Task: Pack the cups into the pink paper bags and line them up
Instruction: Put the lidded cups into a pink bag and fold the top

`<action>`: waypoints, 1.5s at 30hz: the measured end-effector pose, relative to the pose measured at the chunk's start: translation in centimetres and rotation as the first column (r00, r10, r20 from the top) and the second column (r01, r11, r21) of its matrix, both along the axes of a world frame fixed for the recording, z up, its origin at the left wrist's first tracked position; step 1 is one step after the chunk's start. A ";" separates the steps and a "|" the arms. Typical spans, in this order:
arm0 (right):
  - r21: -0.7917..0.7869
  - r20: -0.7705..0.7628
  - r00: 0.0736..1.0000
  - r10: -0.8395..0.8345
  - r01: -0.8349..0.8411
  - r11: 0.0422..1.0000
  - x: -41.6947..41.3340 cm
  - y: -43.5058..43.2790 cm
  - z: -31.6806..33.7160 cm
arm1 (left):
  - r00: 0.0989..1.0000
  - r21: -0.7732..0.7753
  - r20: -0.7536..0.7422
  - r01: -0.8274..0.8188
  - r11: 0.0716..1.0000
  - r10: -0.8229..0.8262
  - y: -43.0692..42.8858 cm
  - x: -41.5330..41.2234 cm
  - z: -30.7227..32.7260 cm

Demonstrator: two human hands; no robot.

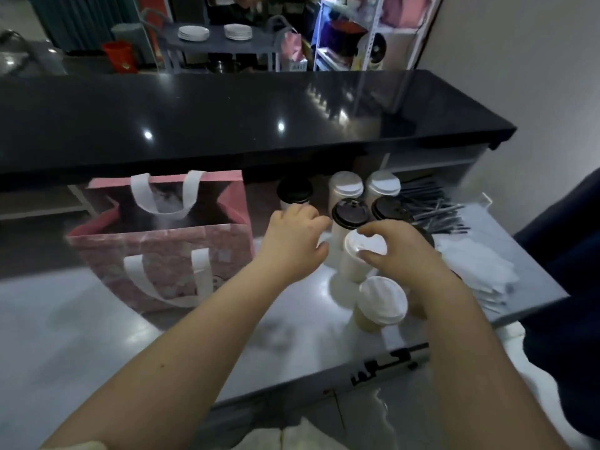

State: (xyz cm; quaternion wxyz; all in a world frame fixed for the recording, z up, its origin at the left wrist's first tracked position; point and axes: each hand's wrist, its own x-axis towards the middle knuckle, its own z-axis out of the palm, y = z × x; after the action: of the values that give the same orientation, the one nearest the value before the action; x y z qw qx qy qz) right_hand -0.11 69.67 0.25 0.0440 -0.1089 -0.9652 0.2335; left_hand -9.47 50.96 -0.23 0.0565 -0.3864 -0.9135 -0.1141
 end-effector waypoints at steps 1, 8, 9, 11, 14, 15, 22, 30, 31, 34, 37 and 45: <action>-0.005 0.031 1.000 -0.003 0.003 1.000 0.8 0.5 -0.9 | 1.000 -0.020 0.027 0.005 1.000 -0.004 0.7 0.4 -1.0; 0.052 0.233 0.971 0.059 -0.073 0.996 4.0 1.3 -5.5 | 0.986 -0.104 0.161 -0.015 0.994 0.032 2.7 2.0 -6.3; 0.059 0.274 0.959 0.073 -0.093 0.994 4.1 1.3 -6.0 | 0.983 -0.108 0.176 -0.021 0.994 0.040 2.8 2.1 -6.6; 0.070 0.328 0.940 0.099 -0.129 0.989 4.2 1.2 -6.6 | 0.979 -0.103 0.196 -0.037 0.994 0.057 3.0 2.3 -7.0; 0.064 0.334 0.931 0.147 -0.178 0.982 4.0 1.1 -6.8 | 0.974 -0.068 0.213 -0.062 0.996 0.075 3.1 2.3 -6.7; 0.053 0.317 0.933 0.168 -0.194 0.979 3.9 1.1 -6.5 | 0.972 -0.037 0.220 -0.076 0.996 0.082 3.0 2.2 -6.2; -0.035 0.027 0.953 0.303 -0.302 0.953 -0.3 0.7 -0.2 | 0.995 0.244 0.075 -0.089 0.966 0.073 -1.6 0.0 0.6; -0.087 -0.269 0.935 0.232 -0.264 0.961 -6.4 -3.7 3.7 | 0.969 0.246 0.012 -0.241 0.939 0.246 -13.2 -5.2 5.2; -0.081 -0.313 0.924 0.218 -0.255 0.964 -7.4 -4.8 4.3 | 0.964 0.242 0.018 -0.260 0.935 0.263 -15.2 -6.1 5.5; -0.070 -0.406 0.894 0.191 -0.239 0.968 -8.7 -6.4 6.2 | 0.967 0.195 0.046 -0.254 0.947 0.250 -17.3 -8.0 5.4; -0.070 -0.452 0.867 0.212 -0.271 0.960 -10.7 -10.8 8.1 | 0.970 0.136 0.105 -0.232 0.963 0.219 -20.3 -10.0 5.2; -0.114 -0.366 0.904 0.221 -0.279 0.953 -14.0 -19.2 8.8 | 0.966 0.011 0.258 0.001 1.000 -0.004 -22.7 -13.6 3.8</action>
State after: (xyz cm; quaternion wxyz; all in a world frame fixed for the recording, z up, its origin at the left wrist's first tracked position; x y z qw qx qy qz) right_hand -14.11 50.49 9.04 0.1747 0.0562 -0.9255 0.3313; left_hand -23.10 28.26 3.54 -0.0608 -0.3692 -0.9120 -0.1681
